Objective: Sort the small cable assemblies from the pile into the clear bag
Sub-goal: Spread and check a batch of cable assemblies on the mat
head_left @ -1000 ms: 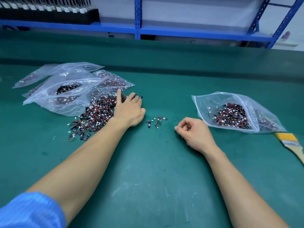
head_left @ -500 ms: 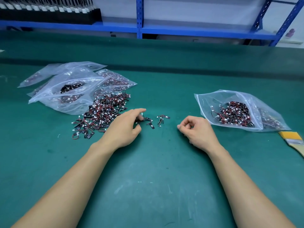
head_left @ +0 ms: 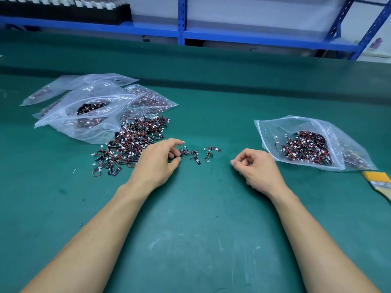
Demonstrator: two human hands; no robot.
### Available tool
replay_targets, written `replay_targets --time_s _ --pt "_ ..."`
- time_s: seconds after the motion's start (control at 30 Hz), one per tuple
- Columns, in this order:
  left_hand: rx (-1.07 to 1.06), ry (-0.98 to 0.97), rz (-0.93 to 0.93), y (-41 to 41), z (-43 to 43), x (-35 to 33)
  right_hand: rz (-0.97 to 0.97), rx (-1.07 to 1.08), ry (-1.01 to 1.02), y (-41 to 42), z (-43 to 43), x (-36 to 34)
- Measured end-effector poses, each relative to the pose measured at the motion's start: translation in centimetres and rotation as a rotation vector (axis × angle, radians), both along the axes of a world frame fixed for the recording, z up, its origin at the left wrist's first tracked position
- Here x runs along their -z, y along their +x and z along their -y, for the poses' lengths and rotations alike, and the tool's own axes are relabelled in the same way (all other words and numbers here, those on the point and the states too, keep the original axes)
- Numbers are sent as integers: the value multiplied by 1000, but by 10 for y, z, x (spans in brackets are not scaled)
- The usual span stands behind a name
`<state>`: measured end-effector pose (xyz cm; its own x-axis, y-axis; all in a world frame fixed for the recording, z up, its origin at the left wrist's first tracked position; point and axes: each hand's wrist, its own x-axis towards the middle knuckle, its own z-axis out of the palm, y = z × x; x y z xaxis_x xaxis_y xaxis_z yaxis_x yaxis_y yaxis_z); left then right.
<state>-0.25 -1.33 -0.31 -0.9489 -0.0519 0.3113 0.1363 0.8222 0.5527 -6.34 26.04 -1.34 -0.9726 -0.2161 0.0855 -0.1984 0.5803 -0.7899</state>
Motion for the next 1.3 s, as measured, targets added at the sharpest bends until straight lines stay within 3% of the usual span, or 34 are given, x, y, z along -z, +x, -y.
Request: replay_targets --time_s 0.17,0.4,0.5,0.6,0.8,1.13,1.3 --pt "8 4 6 5 2 0 -41 20 65 3 2 -3" --pt "-41 -52 -39 6 3 2 -317 59 271 15 21 -12" --pt "-29 -95 -47 6 -1 1 -410 -146 266 20 34 -12" --pt "-10 -160 -51 6 -4 0 -408 -362 394 23 43 -10" --pt "32 -223 -61 6 -8 1 -340 -482 563 23 47 -5" --pt "188 -199 -39 9 -7 3 -355 -349 442 20 34 -9" --pt "89 -159 -44 7 3 2 -327 -296 396 20 27 -11"
